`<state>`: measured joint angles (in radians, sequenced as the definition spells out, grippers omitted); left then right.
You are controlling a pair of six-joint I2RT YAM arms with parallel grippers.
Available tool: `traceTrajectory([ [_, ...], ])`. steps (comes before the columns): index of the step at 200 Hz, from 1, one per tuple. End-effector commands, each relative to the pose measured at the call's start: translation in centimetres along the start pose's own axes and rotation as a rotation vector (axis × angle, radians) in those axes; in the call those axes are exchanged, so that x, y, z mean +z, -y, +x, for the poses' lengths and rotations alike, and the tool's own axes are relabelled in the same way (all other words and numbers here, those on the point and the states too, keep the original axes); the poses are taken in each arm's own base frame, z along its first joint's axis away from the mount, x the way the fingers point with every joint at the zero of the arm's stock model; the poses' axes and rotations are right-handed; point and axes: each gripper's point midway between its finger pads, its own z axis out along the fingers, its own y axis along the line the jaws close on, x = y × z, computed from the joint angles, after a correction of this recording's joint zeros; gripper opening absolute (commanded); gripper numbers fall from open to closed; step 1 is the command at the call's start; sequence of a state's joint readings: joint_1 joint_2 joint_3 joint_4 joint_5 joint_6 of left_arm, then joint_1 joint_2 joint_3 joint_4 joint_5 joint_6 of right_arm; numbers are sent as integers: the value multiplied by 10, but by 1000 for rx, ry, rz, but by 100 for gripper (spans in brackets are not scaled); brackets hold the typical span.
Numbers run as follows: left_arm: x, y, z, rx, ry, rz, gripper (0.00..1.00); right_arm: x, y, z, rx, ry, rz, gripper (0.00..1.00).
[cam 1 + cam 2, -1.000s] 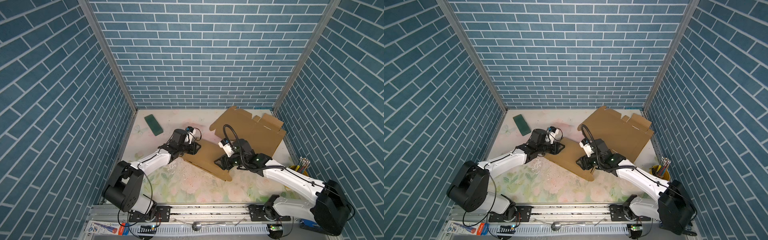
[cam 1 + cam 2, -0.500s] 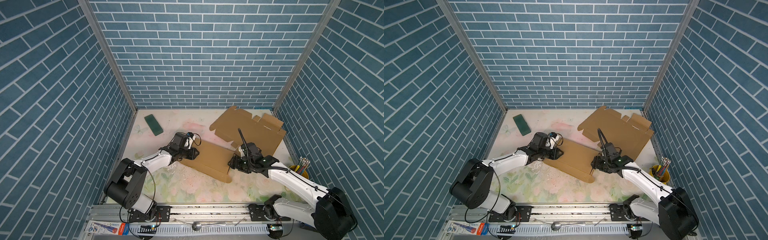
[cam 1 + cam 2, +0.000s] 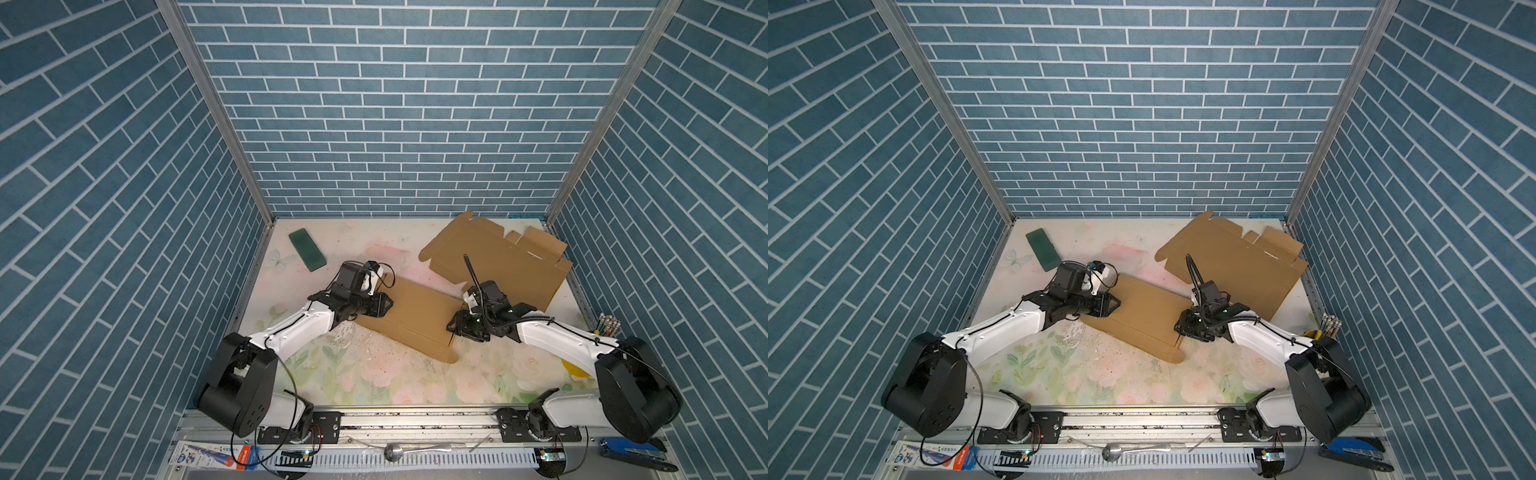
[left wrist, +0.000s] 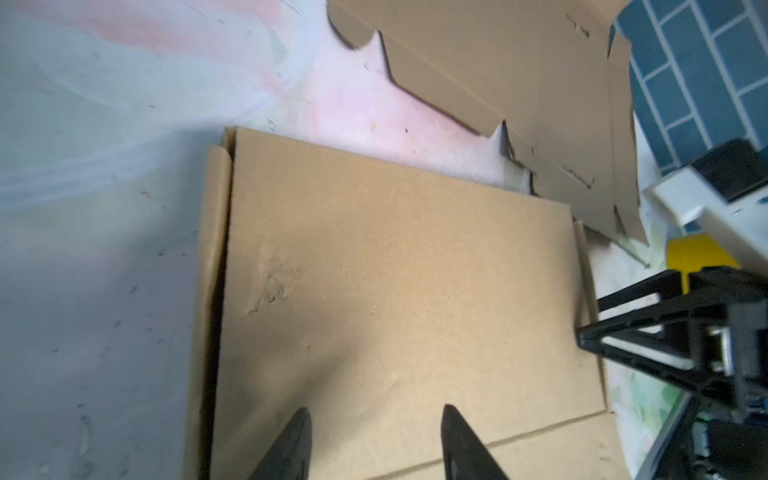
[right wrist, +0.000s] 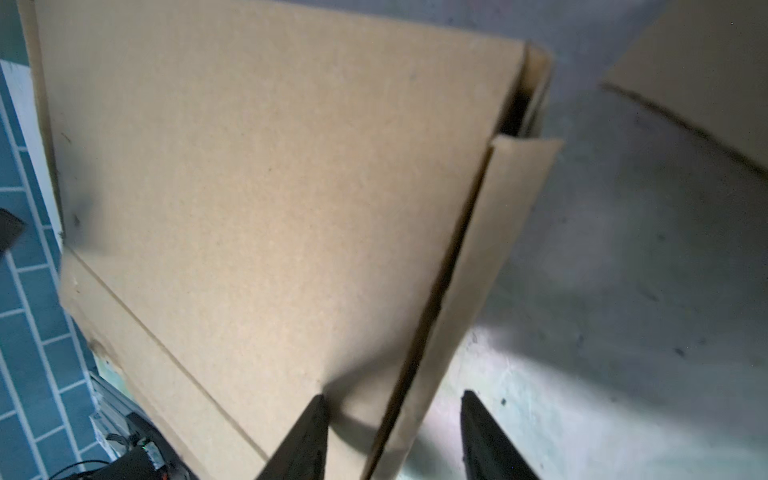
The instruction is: Fold the paper box
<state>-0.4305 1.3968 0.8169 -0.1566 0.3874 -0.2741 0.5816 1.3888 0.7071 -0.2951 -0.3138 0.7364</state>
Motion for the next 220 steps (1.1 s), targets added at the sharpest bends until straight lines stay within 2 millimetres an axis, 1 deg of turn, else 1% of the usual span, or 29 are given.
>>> traceTrajectory([
  [1,-14,-33,-13,-70,9,-74,61,6,-1,-10,-112,-40,40,56],
  [17,-13,-63,-13,-125,-3,-140,68,11,-5,-18,-139,-66,36,60],
  [27,-11,-76,-10,-135,-20,-189,72,13,-5,-21,-140,-80,30,63],
  [38,-5,-80,-9,-135,-28,-196,75,13,-7,-22,-142,-86,16,65],
  [58,10,-86,-13,-146,-6,-188,76,13,-10,-21,-130,-84,-14,70],
  [72,23,-85,-14,-165,-14,-147,76,13,-11,-21,-84,-76,-46,72],
  [79,31,-82,-11,-181,-30,-118,75,13,-11,-20,-51,-64,-69,73],
  [100,43,-86,2,-228,-69,-102,69,9,-12,-20,32,-7,-126,80],
  [125,49,-97,19,-270,-135,-117,58,10,-16,-17,123,40,-218,94],
  [150,53,-109,34,-347,-240,-119,42,13,-18,-17,172,74,-291,98],
  [167,55,-114,44,-379,-316,-114,34,15,-22,-20,194,92,-341,99],
  [184,53,-118,53,-396,-369,-114,32,16,-27,-21,215,97,-381,99],
  [220,54,-133,67,-480,-420,-89,27,20,-26,-23,228,98,-389,99],
])
